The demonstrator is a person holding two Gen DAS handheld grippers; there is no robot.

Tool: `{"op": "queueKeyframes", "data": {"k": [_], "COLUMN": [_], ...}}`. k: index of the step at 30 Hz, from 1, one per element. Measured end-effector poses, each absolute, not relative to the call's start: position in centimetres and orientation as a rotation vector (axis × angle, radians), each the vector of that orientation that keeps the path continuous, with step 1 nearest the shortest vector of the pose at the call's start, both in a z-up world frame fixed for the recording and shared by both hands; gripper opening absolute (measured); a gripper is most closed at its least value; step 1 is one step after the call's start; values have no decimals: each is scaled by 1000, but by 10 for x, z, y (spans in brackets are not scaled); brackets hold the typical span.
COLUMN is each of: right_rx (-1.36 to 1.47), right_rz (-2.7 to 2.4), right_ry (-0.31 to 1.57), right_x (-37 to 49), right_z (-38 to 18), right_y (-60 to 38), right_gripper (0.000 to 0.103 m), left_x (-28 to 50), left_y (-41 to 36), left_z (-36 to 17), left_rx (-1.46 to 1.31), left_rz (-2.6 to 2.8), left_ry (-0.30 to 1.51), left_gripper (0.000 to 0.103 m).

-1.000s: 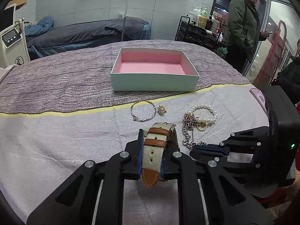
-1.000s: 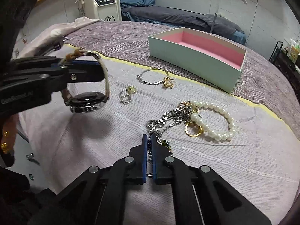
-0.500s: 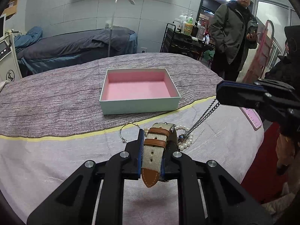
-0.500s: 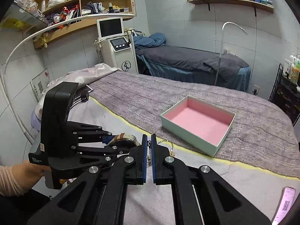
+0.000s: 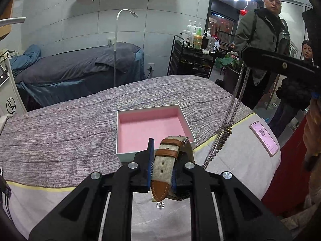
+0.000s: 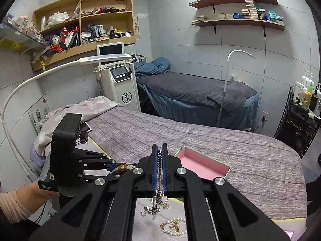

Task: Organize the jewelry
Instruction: 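Carry the watch and chain into the pink box and open both tools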

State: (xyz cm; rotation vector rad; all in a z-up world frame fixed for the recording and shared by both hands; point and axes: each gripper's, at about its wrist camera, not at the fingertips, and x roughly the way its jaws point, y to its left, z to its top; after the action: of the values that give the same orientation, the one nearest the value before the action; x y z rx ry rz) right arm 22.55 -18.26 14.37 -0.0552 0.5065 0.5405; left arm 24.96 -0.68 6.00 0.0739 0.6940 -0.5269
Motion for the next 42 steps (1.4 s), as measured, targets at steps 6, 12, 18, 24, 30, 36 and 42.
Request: {"op": "queueKeyframes", "data": {"k": [6,12,18,24,30,36,42], "right_rx": [-58,-27,8,28,-10,-66,-101], "right_rz": [445,387,342,330,291,286,285], "right_ry": [520,592,696,782,840,889,924], "right_x": [276,319,354,375,390,400,405], "right_z": [154,116,53,-3,-34,-56,-76], "right_y": [-187,-194,-197,-195,-191,-182,-178], "right_gripper": [4,4,4,4,4,4,4], "left_x": [307,362,386,403,420,434,435], "left_y": [-14,-17,-27,-38,-48,-51,-57], "left_z": [54,19,-16,-43,-67,-89,-87], "left_rx": [80,14,-12,-11,21,63,103], "left_rz": [-497,-487,-479,-450,-410,-384,-388], "left_ry": [749,867,916,938,986,1029,993], "left_gripper": [14,14,14,14,14,14,14]}}
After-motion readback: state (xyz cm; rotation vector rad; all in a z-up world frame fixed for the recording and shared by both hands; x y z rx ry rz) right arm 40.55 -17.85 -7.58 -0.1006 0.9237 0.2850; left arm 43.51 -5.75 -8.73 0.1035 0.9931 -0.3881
